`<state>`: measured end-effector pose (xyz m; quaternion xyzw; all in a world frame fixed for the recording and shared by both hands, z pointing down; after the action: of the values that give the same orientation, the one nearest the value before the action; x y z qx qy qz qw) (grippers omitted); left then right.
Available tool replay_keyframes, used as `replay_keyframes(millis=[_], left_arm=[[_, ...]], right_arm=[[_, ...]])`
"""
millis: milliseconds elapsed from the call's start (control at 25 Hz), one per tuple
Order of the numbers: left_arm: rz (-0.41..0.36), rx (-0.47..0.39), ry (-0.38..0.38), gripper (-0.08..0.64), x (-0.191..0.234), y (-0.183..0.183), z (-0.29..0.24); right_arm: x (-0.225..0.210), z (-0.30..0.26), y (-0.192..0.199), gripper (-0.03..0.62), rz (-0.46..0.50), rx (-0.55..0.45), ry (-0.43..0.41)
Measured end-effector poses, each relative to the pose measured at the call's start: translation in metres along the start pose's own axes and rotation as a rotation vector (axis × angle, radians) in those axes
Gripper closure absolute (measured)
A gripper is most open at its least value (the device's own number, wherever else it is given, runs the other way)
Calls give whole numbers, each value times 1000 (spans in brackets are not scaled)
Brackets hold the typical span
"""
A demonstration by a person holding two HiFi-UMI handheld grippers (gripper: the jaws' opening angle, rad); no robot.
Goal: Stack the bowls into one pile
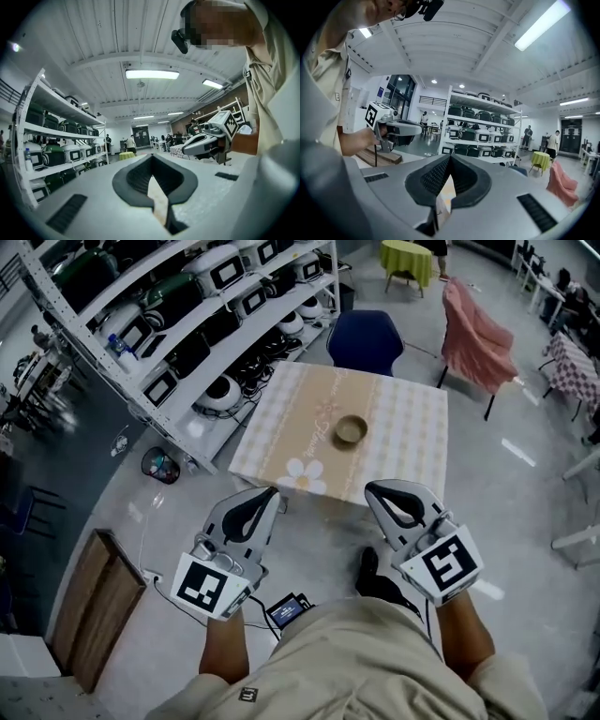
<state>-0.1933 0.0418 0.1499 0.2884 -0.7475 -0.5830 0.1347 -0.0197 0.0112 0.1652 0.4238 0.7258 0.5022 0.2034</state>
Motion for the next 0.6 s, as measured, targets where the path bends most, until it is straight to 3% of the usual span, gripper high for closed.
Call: replay_keyframes(millis=[320, 600], left_arm=[[-7, -43, 29, 554, -36, 14, 61], [-21, -48, 41, 554, -66, 26, 84]], right_arm=[[79, 41, 11, 589, 10, 44, 10], [111, 67, 23, 589, 16, 71, 42]])
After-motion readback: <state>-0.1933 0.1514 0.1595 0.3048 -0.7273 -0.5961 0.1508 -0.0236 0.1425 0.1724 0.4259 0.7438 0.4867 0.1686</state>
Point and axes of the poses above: the fingertips, and each gripper's own axes: z backward along the fingers, x to its left, y out of its underside, the point moved 4 cm from there along z, backward along the fingers, and after that the axes turned 14 degrees about x, right-handed, at the moved point
